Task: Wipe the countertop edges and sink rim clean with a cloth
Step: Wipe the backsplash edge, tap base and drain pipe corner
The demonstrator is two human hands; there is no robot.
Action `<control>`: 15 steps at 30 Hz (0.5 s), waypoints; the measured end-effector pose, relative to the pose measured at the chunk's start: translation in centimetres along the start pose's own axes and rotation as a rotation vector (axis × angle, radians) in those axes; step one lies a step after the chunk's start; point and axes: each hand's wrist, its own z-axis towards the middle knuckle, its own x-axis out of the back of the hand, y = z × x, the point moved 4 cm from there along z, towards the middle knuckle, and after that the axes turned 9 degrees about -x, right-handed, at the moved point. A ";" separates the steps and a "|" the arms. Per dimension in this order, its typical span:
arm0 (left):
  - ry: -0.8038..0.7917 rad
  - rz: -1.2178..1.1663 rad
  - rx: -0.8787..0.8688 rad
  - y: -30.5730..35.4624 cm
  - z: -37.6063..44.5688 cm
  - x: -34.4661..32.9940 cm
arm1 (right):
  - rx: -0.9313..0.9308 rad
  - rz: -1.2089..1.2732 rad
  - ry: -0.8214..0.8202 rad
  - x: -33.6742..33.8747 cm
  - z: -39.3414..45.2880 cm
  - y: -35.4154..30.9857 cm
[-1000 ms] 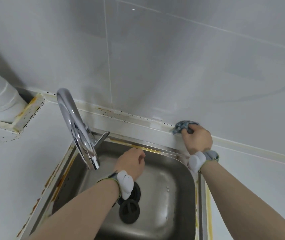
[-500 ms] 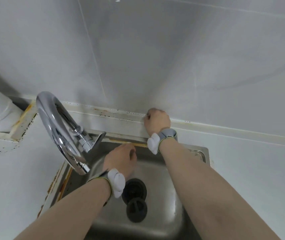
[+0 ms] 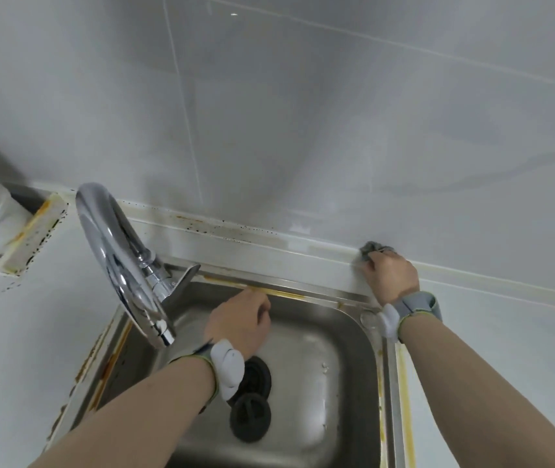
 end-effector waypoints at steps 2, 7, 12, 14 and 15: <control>0.010 -0.008 -0.012 -0.4 -0.2 0.3 | -0.191 0.001 -0.051 1.0 -0.1 2.9; 0.068 -0.061 0.065 -1.3 -0.1 1.4 | -0.319 0.071 0.037 3.0 -2.3 2.5; 0.106 -0.101 0.027 -0.1 0.8 2.4 | -0.019 0.234 0.129 2.0 -2.4 -8.1; 0.122 -0.077 -0.003 0.6 1.5 2.9 | 0.087 0.221 0.109 1.4 -2.2 -11.3; 0.117 -0.044 -0.015 0.9 1.8 3.1 | 0.121 0.191 0.082 1.0 -2.1 -12.3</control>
